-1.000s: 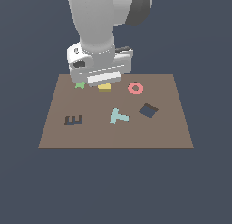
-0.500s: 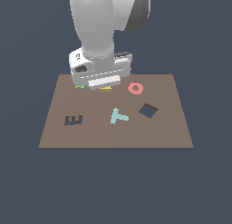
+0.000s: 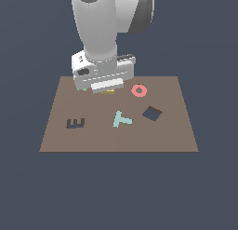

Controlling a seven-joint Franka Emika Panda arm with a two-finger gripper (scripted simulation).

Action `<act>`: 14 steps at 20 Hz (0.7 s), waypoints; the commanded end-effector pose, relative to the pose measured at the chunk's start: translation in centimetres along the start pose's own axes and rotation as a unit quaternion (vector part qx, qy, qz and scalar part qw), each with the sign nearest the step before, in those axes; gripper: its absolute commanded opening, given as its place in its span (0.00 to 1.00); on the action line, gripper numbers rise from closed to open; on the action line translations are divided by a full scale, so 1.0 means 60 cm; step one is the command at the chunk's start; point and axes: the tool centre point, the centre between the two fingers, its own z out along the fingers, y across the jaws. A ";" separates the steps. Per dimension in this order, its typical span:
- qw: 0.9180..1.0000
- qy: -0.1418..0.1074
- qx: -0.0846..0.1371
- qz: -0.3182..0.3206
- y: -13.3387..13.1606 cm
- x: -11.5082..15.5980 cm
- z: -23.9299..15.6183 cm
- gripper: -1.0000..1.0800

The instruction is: Insert a designated object into the corresponding slot on a board.

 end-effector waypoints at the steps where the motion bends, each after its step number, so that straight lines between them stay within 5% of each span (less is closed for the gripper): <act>1: 1.000 -0.001 0.000 0.000 0.000 -0.001 0.001 0.00; 14: 0.999 -0.001 0.000 -0.051 -0.014 0.038 -0.002 0.00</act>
